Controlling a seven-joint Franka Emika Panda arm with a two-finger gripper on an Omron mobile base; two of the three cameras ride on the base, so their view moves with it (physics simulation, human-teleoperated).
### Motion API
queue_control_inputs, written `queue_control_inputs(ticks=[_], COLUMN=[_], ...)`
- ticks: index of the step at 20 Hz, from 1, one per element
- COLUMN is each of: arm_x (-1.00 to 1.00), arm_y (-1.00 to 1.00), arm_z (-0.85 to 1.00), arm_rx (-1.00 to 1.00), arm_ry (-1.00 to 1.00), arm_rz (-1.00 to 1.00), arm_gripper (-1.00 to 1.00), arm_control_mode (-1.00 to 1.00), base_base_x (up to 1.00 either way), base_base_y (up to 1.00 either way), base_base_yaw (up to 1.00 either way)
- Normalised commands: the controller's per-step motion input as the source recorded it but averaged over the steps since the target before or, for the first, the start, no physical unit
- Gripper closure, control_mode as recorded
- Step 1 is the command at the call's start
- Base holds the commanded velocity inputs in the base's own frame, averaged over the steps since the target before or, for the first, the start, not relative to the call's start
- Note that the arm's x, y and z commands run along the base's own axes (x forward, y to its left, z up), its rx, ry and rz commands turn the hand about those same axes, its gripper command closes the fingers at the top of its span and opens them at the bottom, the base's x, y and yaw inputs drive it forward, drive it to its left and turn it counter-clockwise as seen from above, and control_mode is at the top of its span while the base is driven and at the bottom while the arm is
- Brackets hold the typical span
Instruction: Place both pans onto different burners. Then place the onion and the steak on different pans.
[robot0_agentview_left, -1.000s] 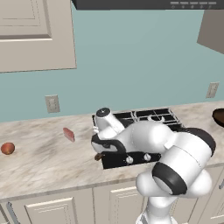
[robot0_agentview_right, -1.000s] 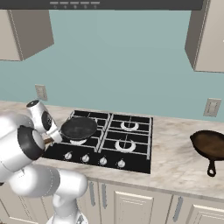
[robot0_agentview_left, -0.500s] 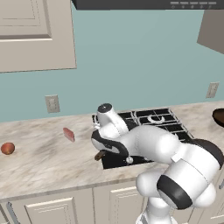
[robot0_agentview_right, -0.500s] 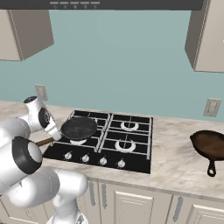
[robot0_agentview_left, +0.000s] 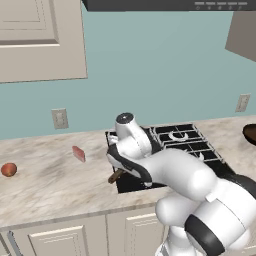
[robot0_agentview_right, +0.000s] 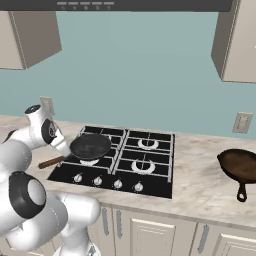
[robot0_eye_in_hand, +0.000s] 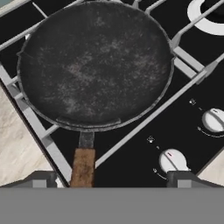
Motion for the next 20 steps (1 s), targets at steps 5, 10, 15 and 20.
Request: queue_control_inputs(ticks=[5,10,15,20], arm_x=[-0.02,-0.06,-0.07,-0.07], arm_y=[-0.14,-0.15,-0.16,-0.28], arm_z=[0.32,0.29,0.28,0.24], arm_rx=[0.01,0.00,0.00,0.00], arm_ry=[-0.04,-0.05,-0.05,-0.05], arm_rz=[0.05,0.06,0.06,0.07], arm_gripper=[-1.00,-1.00,-1.00,-1.00], arm_control_mode=[-1.00,-1.00,-1.00,-1.00], base_base_x=[0.00,0.00,0.00,0.00], base_base_y=[0.00,0.00,0.00,0.00], base_base_yaw=[0.00,0.00,0.00,0.00])
